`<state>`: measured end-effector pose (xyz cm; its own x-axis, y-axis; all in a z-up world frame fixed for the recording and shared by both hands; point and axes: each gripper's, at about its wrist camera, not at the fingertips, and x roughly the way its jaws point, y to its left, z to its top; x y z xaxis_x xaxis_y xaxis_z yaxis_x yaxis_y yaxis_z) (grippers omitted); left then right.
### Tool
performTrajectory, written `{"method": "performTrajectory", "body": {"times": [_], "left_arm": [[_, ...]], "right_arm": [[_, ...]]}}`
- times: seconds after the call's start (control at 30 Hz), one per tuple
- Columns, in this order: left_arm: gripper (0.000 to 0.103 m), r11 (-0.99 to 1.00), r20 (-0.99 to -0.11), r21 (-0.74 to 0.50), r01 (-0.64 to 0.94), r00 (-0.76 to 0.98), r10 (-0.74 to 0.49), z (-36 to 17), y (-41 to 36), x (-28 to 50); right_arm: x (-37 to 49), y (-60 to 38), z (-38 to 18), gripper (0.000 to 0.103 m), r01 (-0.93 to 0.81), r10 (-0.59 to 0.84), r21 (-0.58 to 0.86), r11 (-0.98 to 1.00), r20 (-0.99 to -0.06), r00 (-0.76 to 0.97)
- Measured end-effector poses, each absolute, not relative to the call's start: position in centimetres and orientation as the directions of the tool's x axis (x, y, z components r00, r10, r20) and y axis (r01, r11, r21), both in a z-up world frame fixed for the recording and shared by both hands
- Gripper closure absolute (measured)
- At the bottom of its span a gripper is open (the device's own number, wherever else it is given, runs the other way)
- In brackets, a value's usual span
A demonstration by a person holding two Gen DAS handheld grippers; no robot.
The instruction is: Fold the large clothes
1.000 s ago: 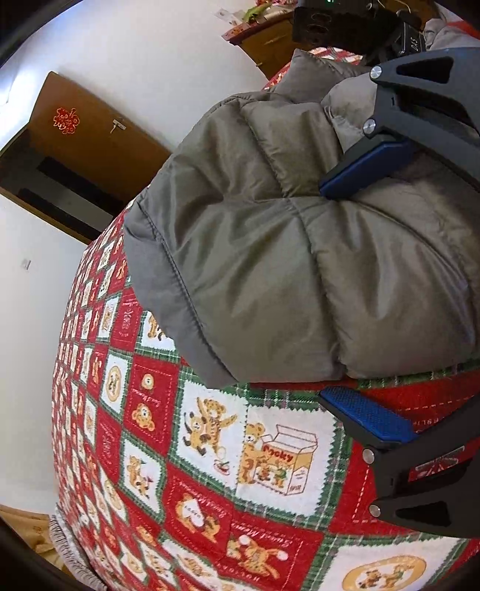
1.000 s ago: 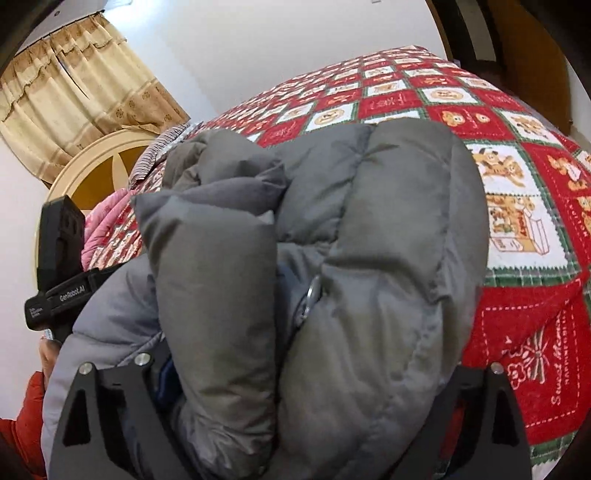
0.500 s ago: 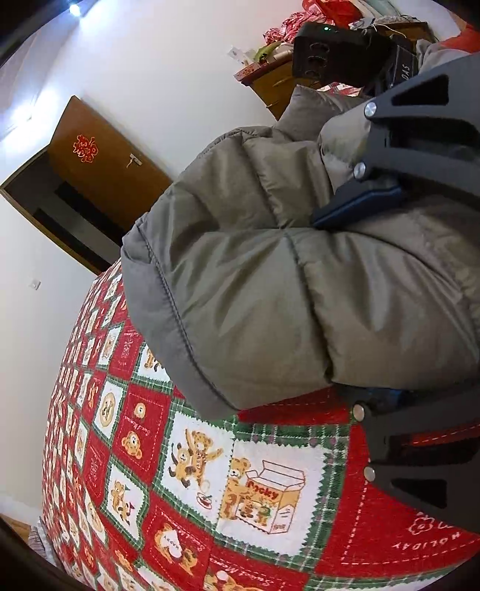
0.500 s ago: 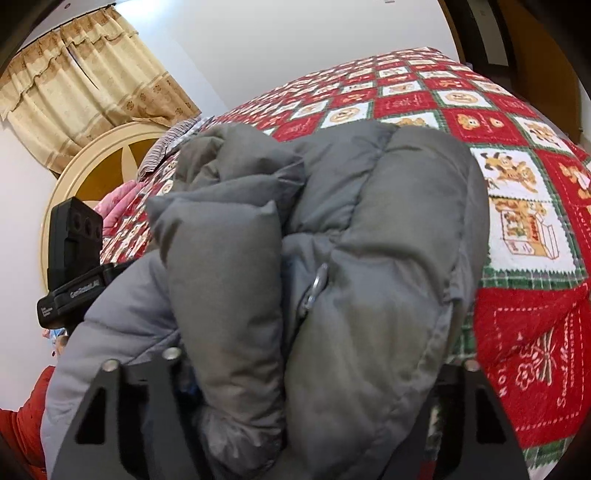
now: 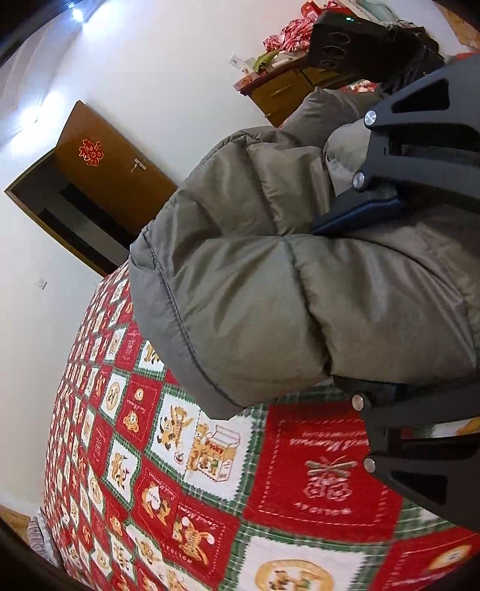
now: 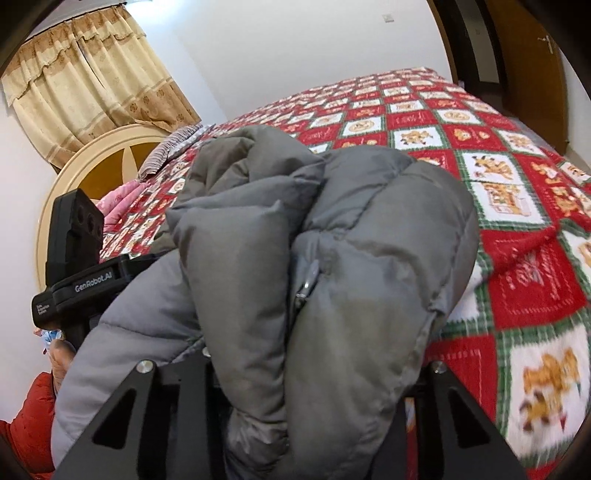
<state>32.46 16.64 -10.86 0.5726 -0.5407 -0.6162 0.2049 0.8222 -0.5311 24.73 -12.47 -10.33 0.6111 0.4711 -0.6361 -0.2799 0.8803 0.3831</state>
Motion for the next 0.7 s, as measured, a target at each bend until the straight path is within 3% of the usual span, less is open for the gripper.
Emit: {"method": "performTrajectory", "body": {"times": [0.37, 0.7], "left_arm": [[0.041, 0.742, -0.522, -0.549, 0.384, 0.536, -0.663, -5.7, 7.9, 34.1], [0.041, 0.761, -0.567, -0.458, 0.460, 0.509, -0.648, -6.2, -2.6, 39.6]], "right_arm": [[21.7, -21.4, -4.4, 0.066, -0.170, 0.396, 0.434, 0.885, -0.508, 0.765], [24.8, -30.9, -3.1, 0.070, -0.027, 0.230, 0.362, 0.932, -0.532, 0.815]]}}
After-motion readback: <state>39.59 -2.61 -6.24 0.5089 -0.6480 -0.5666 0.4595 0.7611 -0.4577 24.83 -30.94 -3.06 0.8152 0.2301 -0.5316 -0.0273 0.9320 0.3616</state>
